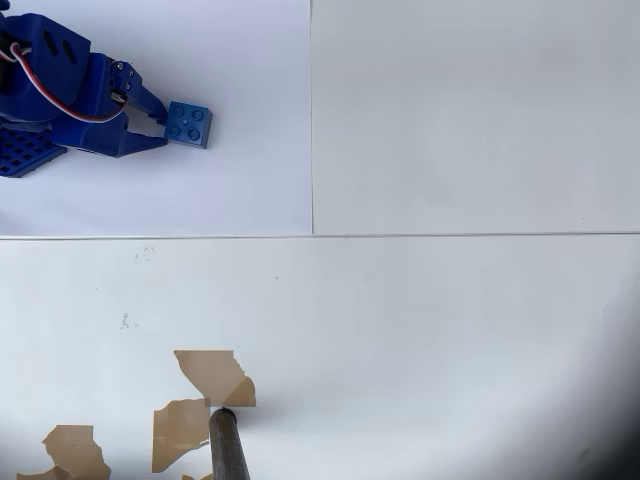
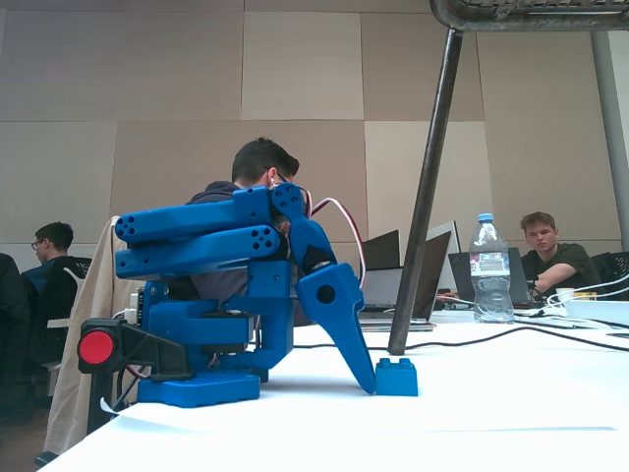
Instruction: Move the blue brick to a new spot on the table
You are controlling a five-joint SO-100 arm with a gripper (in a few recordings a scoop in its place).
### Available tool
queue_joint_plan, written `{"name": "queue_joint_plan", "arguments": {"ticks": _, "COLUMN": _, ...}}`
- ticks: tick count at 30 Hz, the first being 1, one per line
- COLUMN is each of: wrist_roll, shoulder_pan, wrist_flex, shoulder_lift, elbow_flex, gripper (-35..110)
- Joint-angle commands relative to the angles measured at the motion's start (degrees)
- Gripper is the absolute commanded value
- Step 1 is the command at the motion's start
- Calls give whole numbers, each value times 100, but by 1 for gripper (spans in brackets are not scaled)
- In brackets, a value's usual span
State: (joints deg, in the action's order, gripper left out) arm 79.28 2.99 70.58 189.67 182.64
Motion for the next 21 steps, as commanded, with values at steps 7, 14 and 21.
{"name": "queue_joint_plan", "arguments": {"ticks": 7, "wrist_roll": -62, "shoulder_pan": 26, "wrist_flex": -97, "shoulder_lift": 62, "elbow_flex": 185, "gripper": 3}}
{"name": "queue_joint_plan", "arguments": {"ticks": 14, "wrist_roll": -62, "shoulder_pan": -79, "wrist_flex": -97, "shoulder_lift": 62, "elbow_flex": 185, "gripper": 3}}
{"name": "queue_joint_plan", "arguments": {"ticks": 21, "wrist_roll": -62, "shoulder_pan": -53, "wrist_flex": -97, "shoulder_lift": 62, "elbow_flex": 185, "gripper": 1}}
